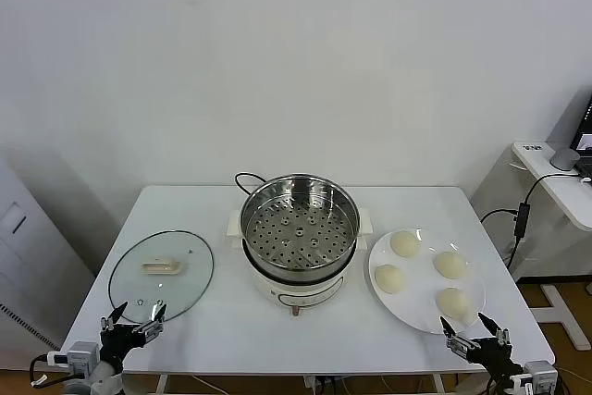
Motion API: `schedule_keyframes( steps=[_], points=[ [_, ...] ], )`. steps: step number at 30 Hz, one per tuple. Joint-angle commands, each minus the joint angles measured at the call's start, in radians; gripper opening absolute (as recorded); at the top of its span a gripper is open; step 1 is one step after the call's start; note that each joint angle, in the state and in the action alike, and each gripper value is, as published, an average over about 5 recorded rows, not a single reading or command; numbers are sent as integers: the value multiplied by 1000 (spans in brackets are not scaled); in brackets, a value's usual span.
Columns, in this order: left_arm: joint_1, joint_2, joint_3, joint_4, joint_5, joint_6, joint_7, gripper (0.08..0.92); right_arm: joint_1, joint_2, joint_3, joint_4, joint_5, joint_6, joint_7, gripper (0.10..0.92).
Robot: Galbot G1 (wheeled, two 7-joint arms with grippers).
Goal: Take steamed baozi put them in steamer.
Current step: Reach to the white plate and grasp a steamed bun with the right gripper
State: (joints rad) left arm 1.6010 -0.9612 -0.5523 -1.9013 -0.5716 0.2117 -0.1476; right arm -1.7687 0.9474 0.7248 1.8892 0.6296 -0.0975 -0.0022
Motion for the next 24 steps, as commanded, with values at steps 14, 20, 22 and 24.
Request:
schedule_keyframes(
  steps=[14, 20, 22, 24],
  points=[
    [1, 6, 1, -4, -4, 1, 0, 823, 56, -13, 38, -17, -143, 16, -55, 823],
    [0, 11, 0, -3, -4, 3, 0, 823, 208, -82, 69, -86, -504, 51, -116, 823],
    [-3, 13, 0, -4, -4, 5, -1, 823, 261, -111, 57, -115, -580, 55, -133, 823],
    [-10, 15, 4, -4, -4, 9, -1, 823, 315, -140, 36, -149, -677, 63, -140, 823]
  ],
)
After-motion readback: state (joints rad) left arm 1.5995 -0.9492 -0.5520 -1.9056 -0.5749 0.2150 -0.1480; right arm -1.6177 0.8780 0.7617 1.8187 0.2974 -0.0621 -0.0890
